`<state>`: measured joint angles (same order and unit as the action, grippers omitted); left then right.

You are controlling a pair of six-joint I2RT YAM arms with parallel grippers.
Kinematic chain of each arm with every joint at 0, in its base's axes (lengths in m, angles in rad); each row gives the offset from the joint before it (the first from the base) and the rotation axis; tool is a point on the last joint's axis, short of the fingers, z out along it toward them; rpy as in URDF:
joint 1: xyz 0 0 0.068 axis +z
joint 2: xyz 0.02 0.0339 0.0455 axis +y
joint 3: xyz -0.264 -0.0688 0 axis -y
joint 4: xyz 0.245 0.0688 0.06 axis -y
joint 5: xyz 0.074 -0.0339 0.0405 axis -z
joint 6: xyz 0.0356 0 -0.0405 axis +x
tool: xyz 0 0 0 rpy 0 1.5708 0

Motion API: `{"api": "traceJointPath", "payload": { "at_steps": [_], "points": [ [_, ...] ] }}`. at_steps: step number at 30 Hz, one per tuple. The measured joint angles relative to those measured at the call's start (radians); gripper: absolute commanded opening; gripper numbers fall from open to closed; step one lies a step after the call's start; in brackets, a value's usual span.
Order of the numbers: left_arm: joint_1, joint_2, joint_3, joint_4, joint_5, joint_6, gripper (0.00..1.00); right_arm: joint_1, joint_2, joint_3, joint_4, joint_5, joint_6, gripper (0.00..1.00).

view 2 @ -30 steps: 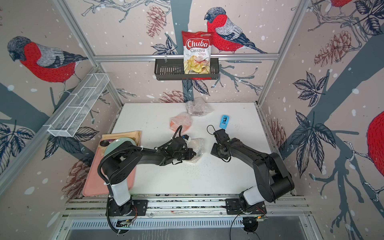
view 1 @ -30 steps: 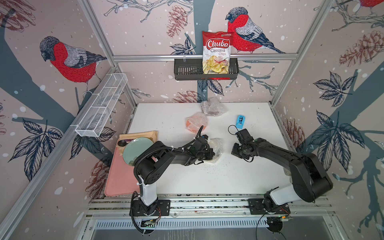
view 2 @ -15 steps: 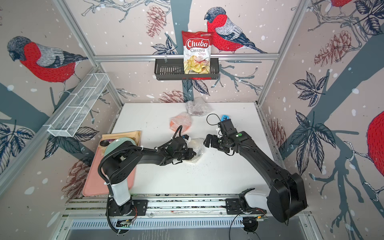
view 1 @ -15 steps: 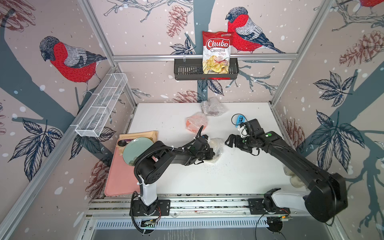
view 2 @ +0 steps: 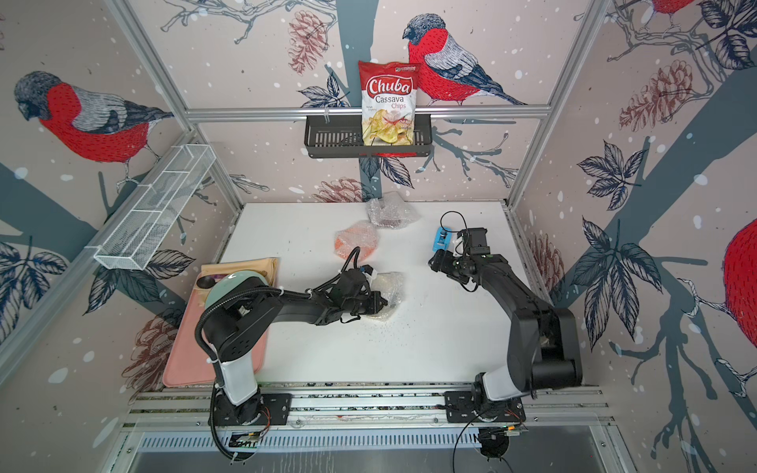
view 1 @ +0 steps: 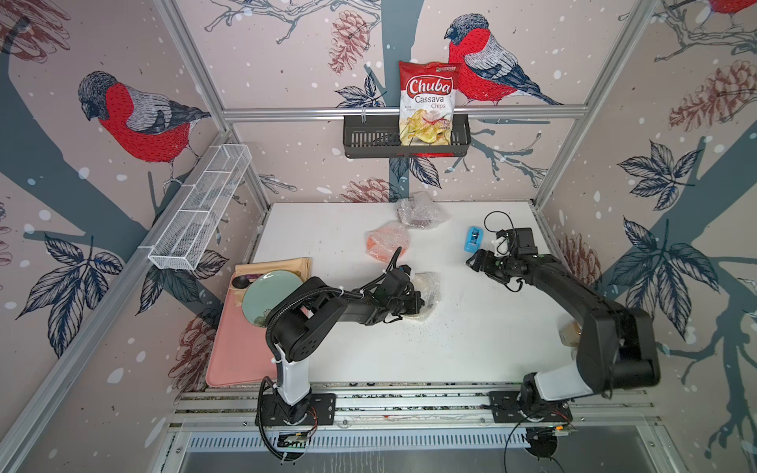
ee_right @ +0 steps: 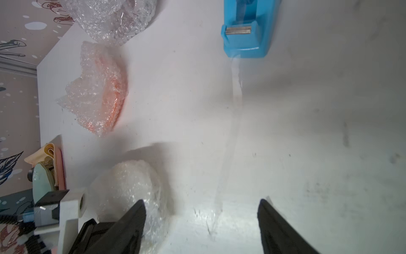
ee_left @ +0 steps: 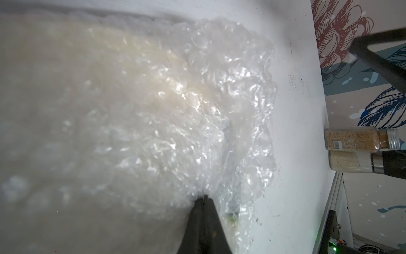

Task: Wrap dinner plates in bubble wrap
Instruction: Tear off the tape using the Tape Cutter.

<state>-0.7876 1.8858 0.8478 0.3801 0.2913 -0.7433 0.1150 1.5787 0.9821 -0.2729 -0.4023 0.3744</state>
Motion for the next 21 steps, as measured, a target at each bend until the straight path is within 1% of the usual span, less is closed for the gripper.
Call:
{"api": "traceJointPath", "payload": {
  "at_steps": [4, 8, 10, 12, 18, 21],
  "points": [
    [0.0, 0.001, 0.001, 0.001, 0.0, -0.001, 0.0, -0.022, 0.175, 0.061, 0.119, -0.037, -0.048, 0.74],
    [0.0, -0.003, 0.0, 0.0, -0.003, -0.006, 0.0, -0.047, 0.29, 0.098, 0.199, -0.053, -0.073, 0.71],
    [0.0, -0.003, 0.0, -0.002, -0.004, -0.008, 0.0, -0.06, 0.328, 0.103, 0.23, -0.066, -0.084, 0.68],
    [0.0, -0.003, 0.004, -0.008, -0.004, -0.008, 0.0, -0.072, 0.352, 0.107, 0.274, -0.091, -0.084, 0.63],
    [0.0, 0.007, 0.025, -0.03, -0.004, -0.008, 0.0, -0.111, 0.404, 0.103, 0.404, -0.232, -0.078, 0.47],
    [0.0, 0.013, 0.033, -0.033, -0.004, -0.007, 0.0, -0.121, 0.416, 0.103, 0.465, -0.288, -0.059, 0.37]
  ]
}}
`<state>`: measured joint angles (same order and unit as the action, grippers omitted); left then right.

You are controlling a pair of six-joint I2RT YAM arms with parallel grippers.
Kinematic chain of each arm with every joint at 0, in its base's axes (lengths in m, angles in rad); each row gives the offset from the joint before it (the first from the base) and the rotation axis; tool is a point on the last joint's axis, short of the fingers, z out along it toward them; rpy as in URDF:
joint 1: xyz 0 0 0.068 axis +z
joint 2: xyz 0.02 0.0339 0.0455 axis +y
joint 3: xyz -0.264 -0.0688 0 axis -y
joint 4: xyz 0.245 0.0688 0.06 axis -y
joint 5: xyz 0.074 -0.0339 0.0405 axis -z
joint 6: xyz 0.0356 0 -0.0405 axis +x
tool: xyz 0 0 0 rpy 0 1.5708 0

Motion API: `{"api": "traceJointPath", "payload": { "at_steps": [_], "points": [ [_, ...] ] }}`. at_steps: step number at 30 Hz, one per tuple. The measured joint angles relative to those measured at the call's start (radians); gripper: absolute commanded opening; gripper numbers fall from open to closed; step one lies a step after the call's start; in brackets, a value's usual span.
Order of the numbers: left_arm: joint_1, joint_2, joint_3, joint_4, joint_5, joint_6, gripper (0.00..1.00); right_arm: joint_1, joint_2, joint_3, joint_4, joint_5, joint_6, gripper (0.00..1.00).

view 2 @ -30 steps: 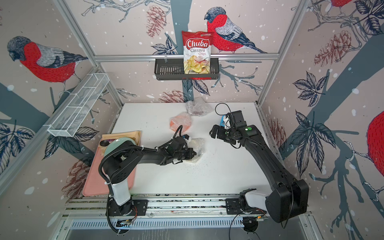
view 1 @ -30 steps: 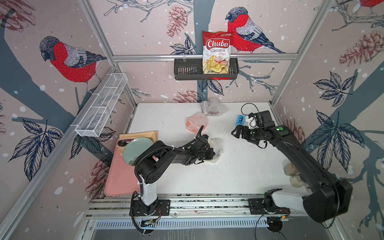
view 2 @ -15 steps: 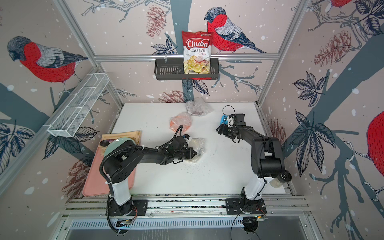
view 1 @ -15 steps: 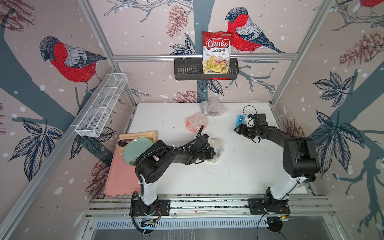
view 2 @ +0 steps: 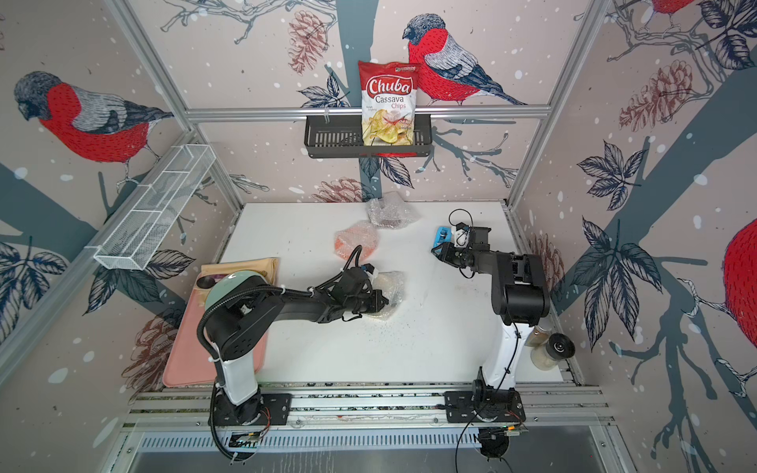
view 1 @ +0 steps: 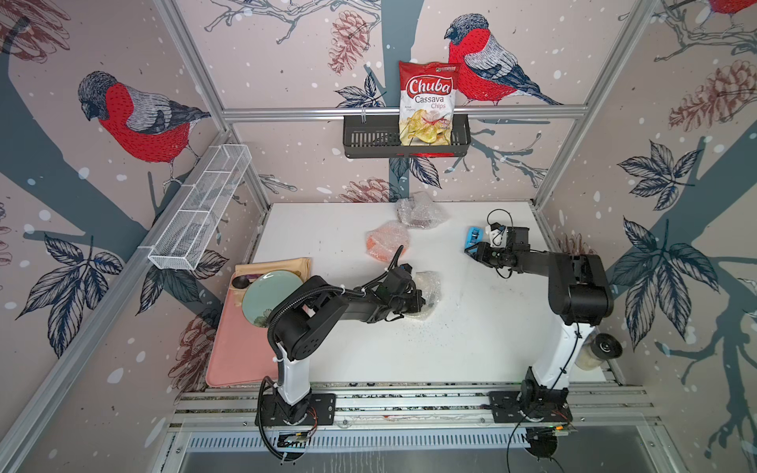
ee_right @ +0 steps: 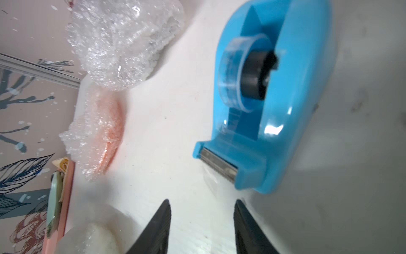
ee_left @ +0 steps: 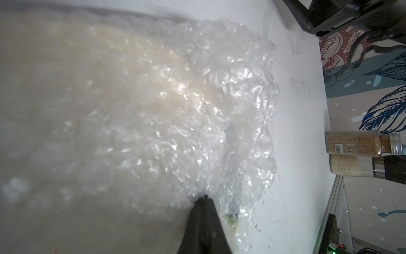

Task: Wrap dinner plates in bubble wrap
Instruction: Tear off the tape using the Tape Cutter.

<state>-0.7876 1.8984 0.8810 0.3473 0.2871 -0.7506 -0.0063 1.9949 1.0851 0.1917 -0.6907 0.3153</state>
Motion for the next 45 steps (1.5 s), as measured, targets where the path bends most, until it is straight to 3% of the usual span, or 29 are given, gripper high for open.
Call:
{"api": "traceJointPath", "payload": {
  "at_steps": [3, 12, 18, 23, 33, 38, 45],
  "points": [
    [0.0, 0.006, 0.01, -0.005, 0.0, 0.0, 0.0, -0.006, 0.017, 0.009, 0.037, -0.043, 0.003, 0.32],
    [0.0, 0.006, 0.013, -0.013, -0.002, 0.001, 0.0, -0.023, 0.052, 0.03, 0.068, -0.067, 0.028, 0.31],
    [0.0, 0.004, 0.011, -0.013, -0.002, 0.0, 0.0, -0.028, 0.053, 0.024, 0.084, -0.068, 0.032, 0.2],
    [0.0, 0.002, 0.009, -0.011, -0.003, 0.0, 0.0, -0.028, 0.055, 0.03, 0.072, -0.05, 0.054, 0.01],
    [0.0, -0.007, -0.001, -0.009, -0.01, 0.0, 0.0, -0.026, 0.066, 0.028, -0.024, 0.046, 0.216, 0.0],
    [0.004, -0.015, -0.012, -0.006, -0.012, 0.017, 0.0, -0.014, -0.133, -0.087, -0.084, 0.088, 0.185, 0.0],
    [0.023, -0.019, -0.005, -0.02, -0.029, 0.109, 0.0, 0.041, -0.561, -0.275, -0.218, 0.08, 0.036, 0.0]
  ]
}}
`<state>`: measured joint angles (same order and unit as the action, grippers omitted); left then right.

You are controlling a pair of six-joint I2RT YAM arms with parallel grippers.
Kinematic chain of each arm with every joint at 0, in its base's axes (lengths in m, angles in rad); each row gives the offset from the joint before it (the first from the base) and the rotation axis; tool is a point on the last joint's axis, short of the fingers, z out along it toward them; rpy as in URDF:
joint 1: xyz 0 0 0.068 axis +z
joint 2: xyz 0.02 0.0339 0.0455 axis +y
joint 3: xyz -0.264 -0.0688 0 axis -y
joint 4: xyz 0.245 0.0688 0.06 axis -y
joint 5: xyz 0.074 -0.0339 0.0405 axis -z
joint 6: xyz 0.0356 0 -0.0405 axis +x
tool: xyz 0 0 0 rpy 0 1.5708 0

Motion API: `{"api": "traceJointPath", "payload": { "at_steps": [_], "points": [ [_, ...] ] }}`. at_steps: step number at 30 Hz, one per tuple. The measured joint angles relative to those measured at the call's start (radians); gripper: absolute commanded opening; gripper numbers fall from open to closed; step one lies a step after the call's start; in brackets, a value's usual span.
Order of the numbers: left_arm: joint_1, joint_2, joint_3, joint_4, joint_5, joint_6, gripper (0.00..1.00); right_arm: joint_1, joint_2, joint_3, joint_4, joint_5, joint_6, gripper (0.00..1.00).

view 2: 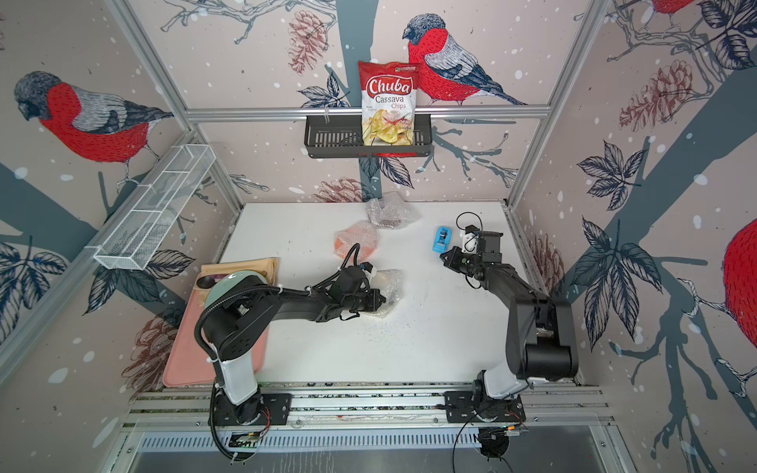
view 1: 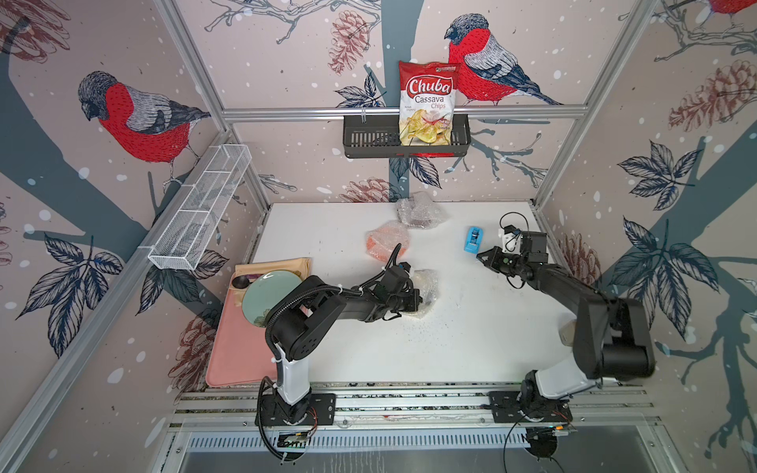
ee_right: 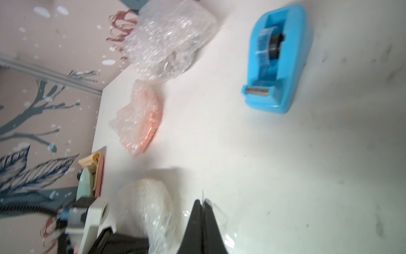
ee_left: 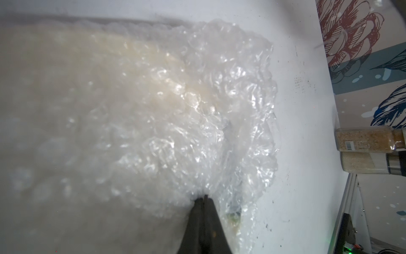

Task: Wrap dinner plates in bubble wrap
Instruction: Tear off the tape using the Tape Cutter, then stick the tape on the bubble wrap.

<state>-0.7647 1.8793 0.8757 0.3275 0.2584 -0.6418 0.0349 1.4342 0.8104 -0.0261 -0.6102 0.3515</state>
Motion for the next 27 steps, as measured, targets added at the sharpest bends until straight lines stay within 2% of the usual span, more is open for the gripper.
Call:
{"api": "traceJointPath", "payload": {
  "at_steps": [3, 7, 12, 15, 18, 27],
  "points": [
    [0.003, -0.002, 0.003, -0.006, -0.016, 0.049, 0.0, 0.064, -0.208, -0.062, -0.093, 0.0, -0.038, 0.0],
    [0.009, -0.005, -0.011, 0.013, -0.011, 0.095, 0.0, 0.204, -0.462, -0.105, -0.164, -0.002, -0.04, 0.0],
    [0.011, -0.005, -0.027, 0.046, -0.003, 0.137, 0.0, 0.386, -0.628, -0.117, -0.177, -0.012, -0.034, 0.0],
    [0.013, -0.005, -0.034, 0.058, 0.001, 0.152, 0.0, 0.471, -0.605, -0.096, -0.174, -0.055, -0.033, 0.0],
    [0.013, -0.006, -0.041, 0.072, 0.003, 0.161, 0.0, 0.505, -0.518, -0.066, -0.168, -0.1, -0.039, 0.0],
    [0.016, -0.032, -0.1, 0.131, 0.006, 0.179, 0.0, 0.521, -0.142, 0.011, -0.129, -0.15, -0.161, 0.0]
  ]
}}
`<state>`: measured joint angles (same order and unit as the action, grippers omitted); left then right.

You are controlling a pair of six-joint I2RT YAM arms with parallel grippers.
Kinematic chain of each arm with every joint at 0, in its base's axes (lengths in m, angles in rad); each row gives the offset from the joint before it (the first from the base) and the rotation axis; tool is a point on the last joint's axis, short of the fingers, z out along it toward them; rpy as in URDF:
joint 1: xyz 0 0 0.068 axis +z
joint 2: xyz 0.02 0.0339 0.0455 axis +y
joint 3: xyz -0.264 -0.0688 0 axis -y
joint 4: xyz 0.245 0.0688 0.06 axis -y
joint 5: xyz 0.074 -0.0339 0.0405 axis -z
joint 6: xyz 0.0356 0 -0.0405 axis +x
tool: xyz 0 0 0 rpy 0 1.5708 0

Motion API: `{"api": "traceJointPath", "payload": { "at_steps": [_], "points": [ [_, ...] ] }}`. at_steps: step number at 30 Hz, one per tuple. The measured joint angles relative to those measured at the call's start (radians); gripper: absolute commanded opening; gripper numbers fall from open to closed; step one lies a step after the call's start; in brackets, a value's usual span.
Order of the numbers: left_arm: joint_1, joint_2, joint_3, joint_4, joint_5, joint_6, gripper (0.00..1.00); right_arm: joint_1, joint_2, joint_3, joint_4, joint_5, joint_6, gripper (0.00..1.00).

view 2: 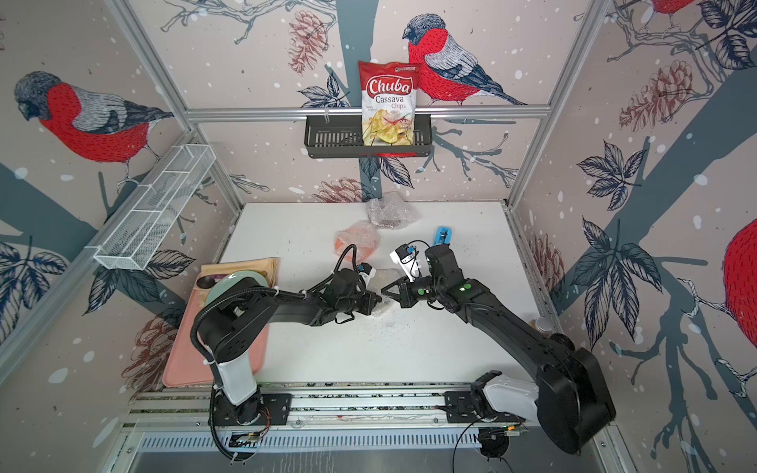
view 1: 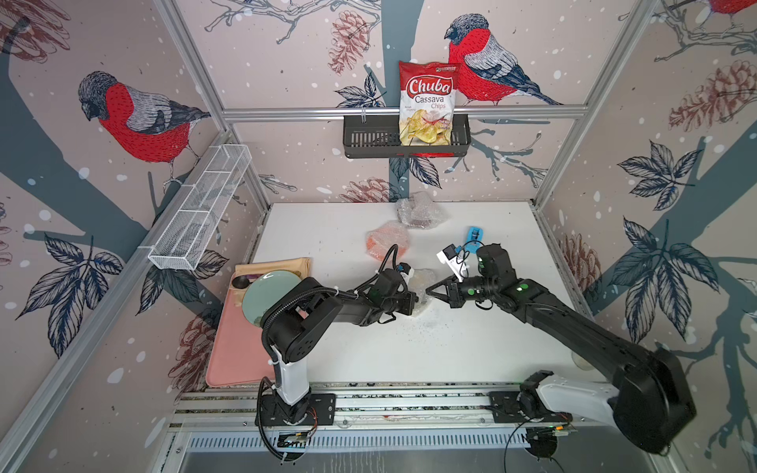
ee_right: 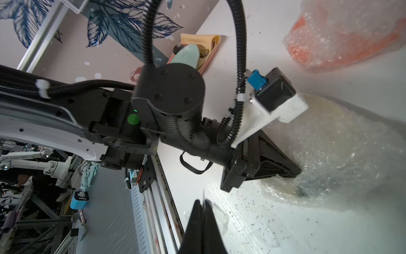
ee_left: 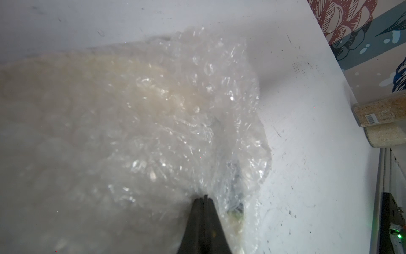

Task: Wrap dinner plates in bubble wrap
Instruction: Stick the tape on the bubble wrap.

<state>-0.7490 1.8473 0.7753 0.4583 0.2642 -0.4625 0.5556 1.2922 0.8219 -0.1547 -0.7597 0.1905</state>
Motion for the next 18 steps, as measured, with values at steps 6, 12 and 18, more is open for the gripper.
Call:
{"api": "traceJointPath", "payload": {
  "at_steps": [6, 12, 18],
  "points": [
    [0.002, -0.006, -0.033, 0.055, 0.023, 0.011, 0.0, -0.003, 0.27, 0.126, 0.016, 0.015, -0.086, 0.0],
    [0.002, -0.026, -0.064, 0.071, 0.026, 0.017, 0.0, -0.01, 0.465, 0.251, 0.016, 0.04, -0.115, 0.0],
    [0.002, -0.027, -0.069, 0.077, 0.026, 0.017, 0.0, -0.037, 0.559, 0.31, 0.015, 0.068, -0.134, 0.0]
  ]
}}
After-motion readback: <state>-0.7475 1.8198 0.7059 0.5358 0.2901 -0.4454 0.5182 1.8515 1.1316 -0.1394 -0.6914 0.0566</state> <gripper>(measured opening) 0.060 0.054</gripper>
